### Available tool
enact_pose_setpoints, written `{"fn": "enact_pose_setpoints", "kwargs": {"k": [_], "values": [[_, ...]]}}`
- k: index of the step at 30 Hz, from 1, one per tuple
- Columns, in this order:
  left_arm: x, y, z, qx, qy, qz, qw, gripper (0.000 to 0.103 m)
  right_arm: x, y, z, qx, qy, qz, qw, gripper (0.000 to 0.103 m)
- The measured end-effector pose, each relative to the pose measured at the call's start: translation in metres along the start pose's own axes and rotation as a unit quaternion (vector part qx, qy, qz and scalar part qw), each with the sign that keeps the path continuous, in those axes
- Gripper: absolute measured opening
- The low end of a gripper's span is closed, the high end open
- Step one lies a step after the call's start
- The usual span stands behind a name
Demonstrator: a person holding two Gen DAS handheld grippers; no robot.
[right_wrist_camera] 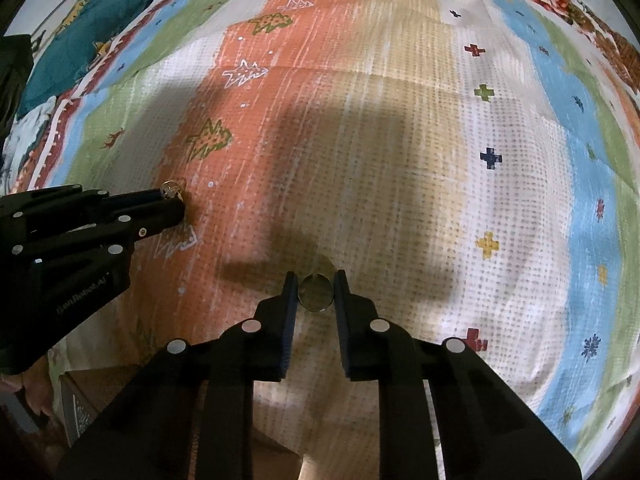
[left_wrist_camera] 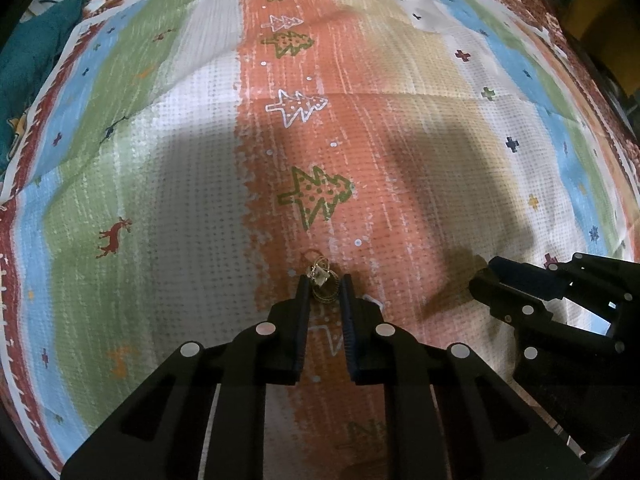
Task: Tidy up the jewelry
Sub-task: 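Grasp the gold earring with the left tool while the right tool grasps the gold ring, then lift the earring and ring and carry them over the silver tin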
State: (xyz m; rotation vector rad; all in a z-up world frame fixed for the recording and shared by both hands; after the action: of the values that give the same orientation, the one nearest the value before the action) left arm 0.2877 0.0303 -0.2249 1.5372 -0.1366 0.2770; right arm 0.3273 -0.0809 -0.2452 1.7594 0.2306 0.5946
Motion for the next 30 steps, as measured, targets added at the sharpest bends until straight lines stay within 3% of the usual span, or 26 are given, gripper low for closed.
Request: {"fn": "enact_pose_setpoints", "kwargs": {"k": [30], "values": [[0.005, 0.03, -0.007, -0.014, 0.014, 0.032, 0.9993, 0.011, -0.001, 0.035, -0.01, 0.006, 0.018, 0.043, 0.999, 0.019]]}}
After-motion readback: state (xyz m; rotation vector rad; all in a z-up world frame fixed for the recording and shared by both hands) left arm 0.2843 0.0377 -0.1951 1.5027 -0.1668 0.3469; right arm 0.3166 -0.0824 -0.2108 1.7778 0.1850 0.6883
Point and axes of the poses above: each gripper's, at about its wrist camera, not at the fingertips, and y roughly against the way its jaws point, z to its right, x to its top, the point moved 9 cm from there along -y, roughly the way its jaws point, and after that the axes turned 4 degrees about x, right-handed, at the moved point
